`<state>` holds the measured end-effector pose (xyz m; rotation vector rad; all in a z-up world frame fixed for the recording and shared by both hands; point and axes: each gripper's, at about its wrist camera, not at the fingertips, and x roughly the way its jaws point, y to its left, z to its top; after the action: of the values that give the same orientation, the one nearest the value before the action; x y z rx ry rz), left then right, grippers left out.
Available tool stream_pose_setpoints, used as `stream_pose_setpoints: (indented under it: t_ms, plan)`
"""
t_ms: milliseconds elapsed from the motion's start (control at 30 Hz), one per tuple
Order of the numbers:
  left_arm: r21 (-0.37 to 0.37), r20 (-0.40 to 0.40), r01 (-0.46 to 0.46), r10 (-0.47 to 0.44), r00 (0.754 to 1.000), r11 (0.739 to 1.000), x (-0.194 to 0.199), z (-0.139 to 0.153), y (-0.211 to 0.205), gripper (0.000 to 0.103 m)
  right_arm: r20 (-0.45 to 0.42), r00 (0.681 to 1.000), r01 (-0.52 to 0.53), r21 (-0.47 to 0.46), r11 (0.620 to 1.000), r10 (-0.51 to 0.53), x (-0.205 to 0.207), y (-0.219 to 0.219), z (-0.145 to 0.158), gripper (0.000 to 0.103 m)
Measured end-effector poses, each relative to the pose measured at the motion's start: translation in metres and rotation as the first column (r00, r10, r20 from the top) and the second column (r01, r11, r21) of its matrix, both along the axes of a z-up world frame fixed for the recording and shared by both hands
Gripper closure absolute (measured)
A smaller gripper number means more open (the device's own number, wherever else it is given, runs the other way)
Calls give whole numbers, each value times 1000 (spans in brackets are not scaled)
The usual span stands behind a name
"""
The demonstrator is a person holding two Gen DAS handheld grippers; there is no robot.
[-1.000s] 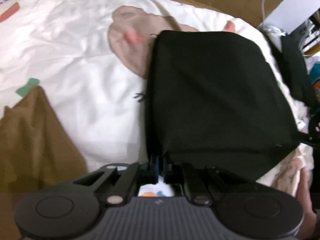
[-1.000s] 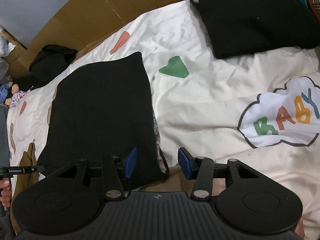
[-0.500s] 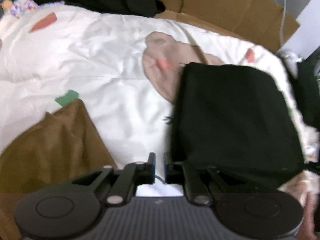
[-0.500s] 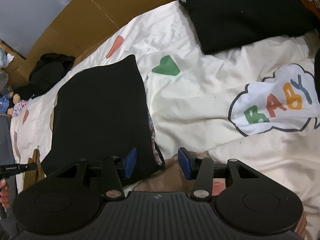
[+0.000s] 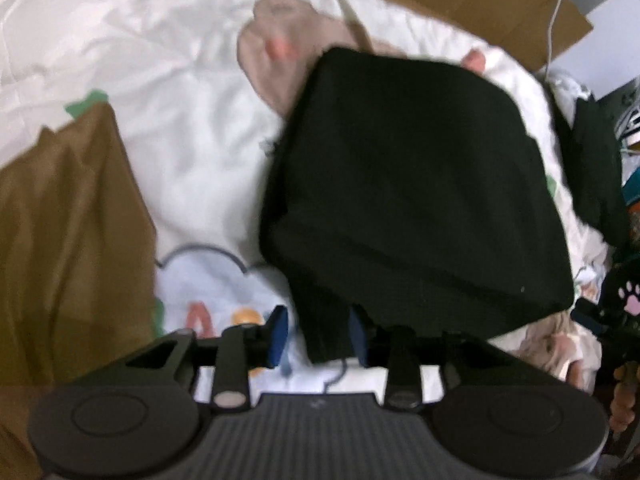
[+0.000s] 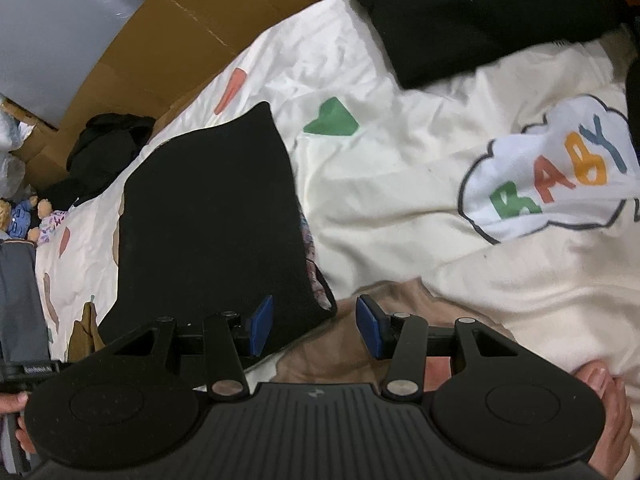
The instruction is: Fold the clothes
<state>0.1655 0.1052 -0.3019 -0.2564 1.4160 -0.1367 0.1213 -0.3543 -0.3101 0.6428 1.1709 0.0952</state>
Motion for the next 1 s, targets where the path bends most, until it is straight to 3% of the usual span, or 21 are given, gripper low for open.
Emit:
stream_pose_setpoints:
  t_ms: [233,500,600,700,767,933,1000]
  plan:
    - [29,-51,9,-8,999,1000,-5,-23,-16,66,-1,999,39,86,996,-39,-1,-9,-8,52]
    - [49,-74,2,1,997,999,-3,-43,-17,61,4,999,-40,68,997,40,9,9,-16,53]
    - [28,-87,-32,35,996,999,-4,-49,-11,67,0,997,-78,25,997,78,11,17,-21,58]
    - [22,-116,-31,33,993,999,-3,-49,-4,84,-8,998,-64,14,998,64,10,13,-27,70]
    - [25,-126,-29,32,992,999,-4,-49,-2,91,-9,999,-52,12,999,53,9,10,-27,70]
    - [71,-118,-43,51,992,997,-18,-43,9,89,-6,1000,-23,2,1000,23,5,6,-24,69]
    - [100,-125,-58,70,990,993,-22,-41,13,90,-7,1000,-2,0,1000,2,3,4,-21,64]
